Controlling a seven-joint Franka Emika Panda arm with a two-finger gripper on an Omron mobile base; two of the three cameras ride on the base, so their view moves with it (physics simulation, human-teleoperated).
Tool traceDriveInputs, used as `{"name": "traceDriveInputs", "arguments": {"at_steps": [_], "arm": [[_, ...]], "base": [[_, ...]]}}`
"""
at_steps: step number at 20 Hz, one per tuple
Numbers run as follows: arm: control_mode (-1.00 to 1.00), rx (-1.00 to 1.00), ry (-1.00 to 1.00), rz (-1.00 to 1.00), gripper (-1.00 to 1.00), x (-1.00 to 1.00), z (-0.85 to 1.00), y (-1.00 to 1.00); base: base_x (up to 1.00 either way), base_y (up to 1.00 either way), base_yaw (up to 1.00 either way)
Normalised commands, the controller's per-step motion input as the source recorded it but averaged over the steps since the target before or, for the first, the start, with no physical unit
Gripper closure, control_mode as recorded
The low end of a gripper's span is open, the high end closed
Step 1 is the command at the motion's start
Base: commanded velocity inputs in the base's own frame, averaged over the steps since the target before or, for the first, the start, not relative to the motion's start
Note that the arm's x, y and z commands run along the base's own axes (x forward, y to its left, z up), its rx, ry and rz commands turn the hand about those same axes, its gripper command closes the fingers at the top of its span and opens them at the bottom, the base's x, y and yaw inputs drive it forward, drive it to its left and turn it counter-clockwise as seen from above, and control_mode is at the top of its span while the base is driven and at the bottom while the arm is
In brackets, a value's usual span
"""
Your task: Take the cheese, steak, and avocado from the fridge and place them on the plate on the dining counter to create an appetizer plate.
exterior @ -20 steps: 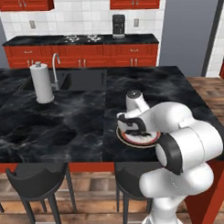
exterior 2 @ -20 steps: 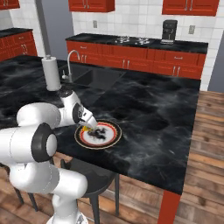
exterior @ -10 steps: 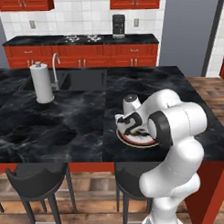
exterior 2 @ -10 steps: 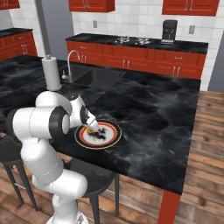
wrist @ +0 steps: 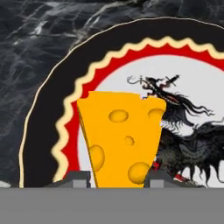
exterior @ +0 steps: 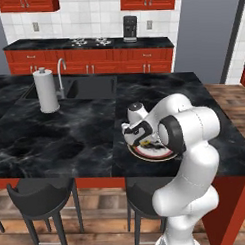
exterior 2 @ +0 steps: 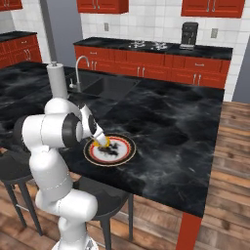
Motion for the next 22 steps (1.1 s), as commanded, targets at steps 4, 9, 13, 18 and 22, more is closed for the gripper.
{"name": "traceDriveInputs", "arguments": {"at_steps": [4,9,13,18,22], "arm": [[-1.00,0.02,0.00,-0.11,-1.00,-0.34,0.00,-0.04],[-1.00,0.09,0.00,-0.08,-1.00,-0.86,0.58,-0.05],[-1.00,0.14,-0.01,-0.01,-1.00,-0.91,1.00,-0.09],[-1.00,0.12,0.00,0.00,-1.00,-0.83,1.00,-0.05],[-1.00,0.01,0.00,0.01,-1.00,-0.69,1.00,-0.03]], "base": [[0.00,0.00,0.00],[0.00,0.00,0.00],[0.00,0.00,0.00],[0.00,0.00,0.00],[0.00,0.00,0.00]]}}
